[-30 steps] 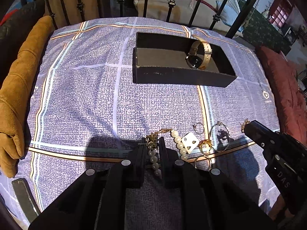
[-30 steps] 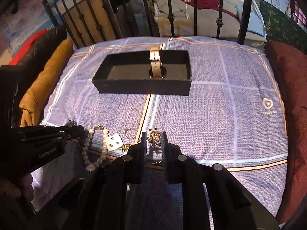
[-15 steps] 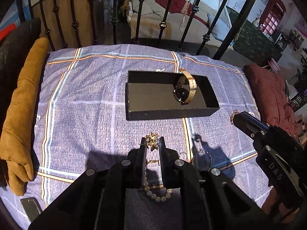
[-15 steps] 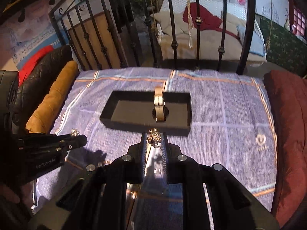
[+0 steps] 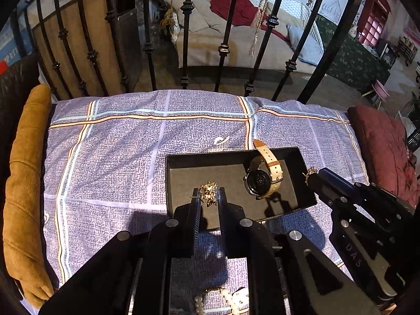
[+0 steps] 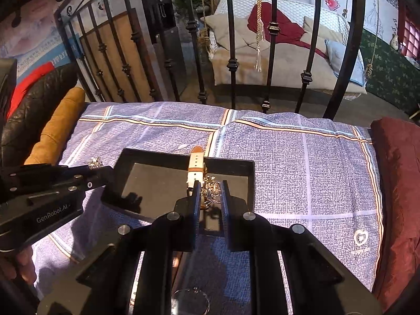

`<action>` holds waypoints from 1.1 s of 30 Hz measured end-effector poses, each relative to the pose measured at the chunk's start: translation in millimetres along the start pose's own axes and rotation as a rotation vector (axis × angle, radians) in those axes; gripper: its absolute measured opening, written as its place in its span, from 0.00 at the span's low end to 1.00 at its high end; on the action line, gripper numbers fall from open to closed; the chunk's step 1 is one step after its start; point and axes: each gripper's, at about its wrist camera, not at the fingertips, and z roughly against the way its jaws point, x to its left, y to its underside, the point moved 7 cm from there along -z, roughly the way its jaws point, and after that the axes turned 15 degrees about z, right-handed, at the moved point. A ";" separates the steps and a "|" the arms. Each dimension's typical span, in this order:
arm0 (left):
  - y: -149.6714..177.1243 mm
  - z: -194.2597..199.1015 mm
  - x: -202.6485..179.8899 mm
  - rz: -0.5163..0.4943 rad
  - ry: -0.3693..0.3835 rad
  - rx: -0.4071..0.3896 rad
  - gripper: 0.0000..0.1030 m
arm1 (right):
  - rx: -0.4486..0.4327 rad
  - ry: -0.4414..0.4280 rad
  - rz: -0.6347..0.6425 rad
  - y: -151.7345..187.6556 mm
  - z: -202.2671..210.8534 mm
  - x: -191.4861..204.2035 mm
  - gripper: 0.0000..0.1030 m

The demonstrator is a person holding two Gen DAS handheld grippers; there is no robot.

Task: Organize jewelry
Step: 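Lower the gold earring into the black box and open the left gripper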

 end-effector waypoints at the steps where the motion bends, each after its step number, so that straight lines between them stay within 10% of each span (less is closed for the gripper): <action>1: 0.0 -3.3 -0.9 -0.003 -0.002 0.004 0.12 | 0.006 0.000 0.002 -0.2 -3.0 -1.0 0.15; 4: -0.2 -10.4 -1.2 -0.006 -0.022 0.007 0.14 | 0.018 0.005 0.004 0.5 -9.3 -4.1 0.17; 9: -0.8 -18.6 -0.6 0.010 -0.043 0.026 0.45 | 0.005 0.032 -0.005 1.1 -10.1 -10.4 0.57; 33: 39.0 5.0 -2.2 -0.056 -0.119 0.024 0.69 | 0.022 -0.040 -0.072 45.4 40.9 0.3 0.57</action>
